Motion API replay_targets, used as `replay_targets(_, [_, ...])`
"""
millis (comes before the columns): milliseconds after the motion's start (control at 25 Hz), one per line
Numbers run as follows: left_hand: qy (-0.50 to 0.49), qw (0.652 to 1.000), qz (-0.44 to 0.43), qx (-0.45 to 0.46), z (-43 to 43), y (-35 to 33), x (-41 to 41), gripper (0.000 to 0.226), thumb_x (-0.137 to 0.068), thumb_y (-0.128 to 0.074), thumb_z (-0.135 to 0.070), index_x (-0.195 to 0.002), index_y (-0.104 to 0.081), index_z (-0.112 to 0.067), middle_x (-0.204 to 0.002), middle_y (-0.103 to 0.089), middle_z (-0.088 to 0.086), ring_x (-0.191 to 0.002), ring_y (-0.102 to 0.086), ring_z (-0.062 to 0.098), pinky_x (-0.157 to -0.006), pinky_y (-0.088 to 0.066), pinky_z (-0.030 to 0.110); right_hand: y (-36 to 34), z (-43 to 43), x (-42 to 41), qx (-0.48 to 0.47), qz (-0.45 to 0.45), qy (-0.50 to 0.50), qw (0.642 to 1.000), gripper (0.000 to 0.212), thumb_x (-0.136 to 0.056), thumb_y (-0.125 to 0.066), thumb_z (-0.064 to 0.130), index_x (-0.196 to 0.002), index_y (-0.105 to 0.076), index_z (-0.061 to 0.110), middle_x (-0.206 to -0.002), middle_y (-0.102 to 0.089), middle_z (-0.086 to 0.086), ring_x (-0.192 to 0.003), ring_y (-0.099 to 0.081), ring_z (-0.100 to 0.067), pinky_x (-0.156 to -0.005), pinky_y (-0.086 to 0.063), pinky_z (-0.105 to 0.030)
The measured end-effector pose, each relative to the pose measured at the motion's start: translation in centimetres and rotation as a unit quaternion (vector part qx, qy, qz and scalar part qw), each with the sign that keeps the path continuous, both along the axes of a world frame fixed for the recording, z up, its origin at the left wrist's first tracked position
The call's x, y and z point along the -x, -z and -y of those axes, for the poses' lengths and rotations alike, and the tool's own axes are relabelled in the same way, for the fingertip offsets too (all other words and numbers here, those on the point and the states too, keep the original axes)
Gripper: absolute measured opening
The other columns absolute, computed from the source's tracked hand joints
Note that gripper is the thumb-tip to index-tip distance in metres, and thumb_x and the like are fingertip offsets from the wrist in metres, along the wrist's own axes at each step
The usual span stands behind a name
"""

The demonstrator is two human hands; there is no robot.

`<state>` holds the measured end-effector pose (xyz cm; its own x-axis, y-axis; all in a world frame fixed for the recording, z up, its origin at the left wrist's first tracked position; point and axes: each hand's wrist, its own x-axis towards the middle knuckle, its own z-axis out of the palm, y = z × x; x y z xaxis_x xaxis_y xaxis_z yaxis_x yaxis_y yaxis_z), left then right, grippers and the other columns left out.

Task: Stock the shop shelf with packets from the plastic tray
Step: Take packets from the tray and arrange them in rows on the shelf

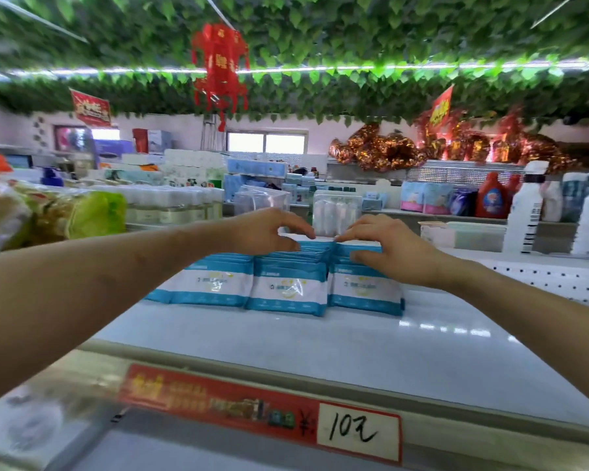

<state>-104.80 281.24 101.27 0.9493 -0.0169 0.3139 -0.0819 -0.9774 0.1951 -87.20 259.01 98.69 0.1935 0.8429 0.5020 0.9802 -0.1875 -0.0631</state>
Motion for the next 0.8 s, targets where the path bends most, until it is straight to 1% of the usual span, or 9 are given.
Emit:
replay_targets(120, [-0.136,0.990,0.035,-0.021,-4.6,-0.2,8.1,0.036,-0.100,-0.062,-0.038,-0.137,-0.061,-0.036,-0.138,-0.062,-0.007,-0.121,-0.058,0.014,-0.106,-0.049,0.041,-0.1,-6.9,5.7,0.026,0.016,-0.083,0.996,0.035,-0.099,-0.061,0.038,-0.134,-0.061,0.039,-0.125,-0.061,0.013,-0.111,-0.054,-0.011,-0.100,-0.049,-0.045])
replay_targets(200, [-0.226,0.973,0.048,-0.030,-6.9,0.4,14.3,0.036,-0.099,-0.063,-0.042,-0.135,-0.063,-0.035,-0.136,-0.063,-0.005,-0.118,-0.060,0.015,-0.103,-0.051,0.041,0.0,-11.7,10.5,0.016,0.025,-0.124,0.992,0.033,-0.100,-0.058,0.040,-0.133,-0.063,0.035,-0.124,-0.063,0.008,-0.109,-0.058,-0.013,-0.097,-0.050,-0.043])
replay_targets(280, [-0.303,0.951,0.056,-0.041,-8.5,2.0,21.6,0.036,-0.099,-0.063,-0.043,-0.133,-0.064,-0.033,-0.134,-0.063,-0.005,-0.117,-0.060,0.016,-0.102,-0.050,0.040,0.4,-16.5,17.0,-0.008,-0.004,-0.164,0.986,0.029,-0.100,-0.057,0.038,-0.127,-0.067,0.029,-0.119,-0.067,0.004,-0.102,-0.062,-0.015,-0.091,-0.052,-0.039])
replay_targets(360, [-0.367,0.926,0.059,-0.063,-9.5,4.5,29.0,0.037,-0.099,-0.061,-0.044,-0.134,-0.064,-0.031,-0.134,-0.062,-0.004,-0.121,-0.057,0.017,-0.103,-0.047,0.038,1.2,-20.6,24.3,-0.016,-0.032,-0.232,0.972,0.028,-0.099,-0.059,0.035,-0.121,-0.070,0.024,-0.113,-0.071,0.001,-0.098,-0.064,-0.018,-0.085,-0.050,-0.035])
replay_targets(480, [-0.454,0.886,0.068,-0.070,-9.2,8.5,38.7,0.041,-0.100,-0.060,-0.046,-0.137,-0.062,-0.029,-0.142,-0.057,-0.001,-0.133,-0.049,0.023,-0.106,-0.042,0.041,3.7,-25.0,34.5,-0.009,-0.033,-0.324,0.945,0.030,-0.096,-0.059,0.036,-0.120,-0.070,0.022,-0.113,-0.070,-0.002,-0.100,-0.064,-0.021,-0.086,-0.053,-0.040])
replay_targets(560, [-0.512,0.855,0.070,-0.043,-7.9,11.9,44.6,0.046,-0.097,-0.057,-0.052,-0.135,-0.064,-0.026,-0.140,-0.058,0.002,-0.132,-0.051,0.027,-0.106,-0.044,0.046,7.1,-26.8,40.9,0.010,-0.037,-0.366,0.930,0.030,-0.097,-0.059,0.036,-0.121,-0.070,0.022,-0.115,-0.068,-0.005,-0.102,-0.063,-0.024,-0.087,-0.052,-0.042])
replay_targets(640, [-0.554,0.829,0.080,0.000,-5.8,15.9,49.9,0.058,-0.089,-0.050,-0.061,-0.131,-0.066,-0.024,-0.130,-0.065,0.004,-0.119,-0.060,0.028,-0.099,-0.049,0.047,11.7,-27.4,46.1,0.042,-0.062,-0.411,0.909,0.029,-0.097,-0.060,0.031,-0.122,-0.069,0.021,-0.117,-0.067,-0.005,-0.107,-0.062,-0.024,-0.090,-0.050,-0.038])
replay_targets(720, [-0.587,0.800,0.108,0.057,-2.6,21.4,54.2,0.056,-0.087,-0.054,-0.054,-0.128,-0.068,-0.019,-0.121,-0.070,0.009,-0.110,-0.064,0.029,-0.095,-0.050,0.044,16.8,-26.9,49.9,0.066,-0.109,-0.461,0.878,0.029,-0.096,-0.062,0.027,-0.123,-0.070,0.017,-0.119,-0.068,-0.003,-0.110,-0.061,-0.020,-0.092,-0.046,-0.033])
replay_targets(800, [-0.611,0.775,0.123,0.107,1.2,27.0,56.5,0.046,-0.087,-0.062,-0.037,-0.127,-0.069,-0.016,-0.120,-0.072,0.011,-0.111,-0.063,0.025,-0.093,-0.048,0.037,22.2,-26.1,51.9,0.078,-0.158,-0.481,0.859,0.028,-0.094,-0.064,0.023,-0.120,-0.071,0.016,-0.117,-0.069,-0.003,-0.107,-0.062,-0.019,-0.093,-0.047,-0.033])
